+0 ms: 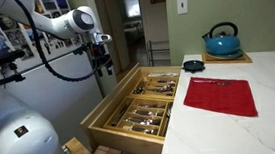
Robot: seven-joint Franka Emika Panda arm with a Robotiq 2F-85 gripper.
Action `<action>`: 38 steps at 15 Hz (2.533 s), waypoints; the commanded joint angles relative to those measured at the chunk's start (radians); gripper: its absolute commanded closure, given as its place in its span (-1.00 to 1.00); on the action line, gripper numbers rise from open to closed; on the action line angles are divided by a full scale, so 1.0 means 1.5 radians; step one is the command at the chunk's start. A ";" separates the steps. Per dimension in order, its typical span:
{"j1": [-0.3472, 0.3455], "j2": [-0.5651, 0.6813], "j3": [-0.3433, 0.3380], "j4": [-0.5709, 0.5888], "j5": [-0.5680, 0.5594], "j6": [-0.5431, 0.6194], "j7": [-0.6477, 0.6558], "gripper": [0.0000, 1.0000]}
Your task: Put one silver spoon from the right side of the open drawer on the red towel
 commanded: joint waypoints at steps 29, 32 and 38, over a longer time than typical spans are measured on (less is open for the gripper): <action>-0.073 0.243 -0.248 -0.015 -0.157 0.436 0.317 -1.00; -0.065 0.244 -0.256 -0.004 -0.138 0.416 0.294 -1.00; -0.062 0.244 -0.256 0.002 -0.137 0.416 0.293 -1.00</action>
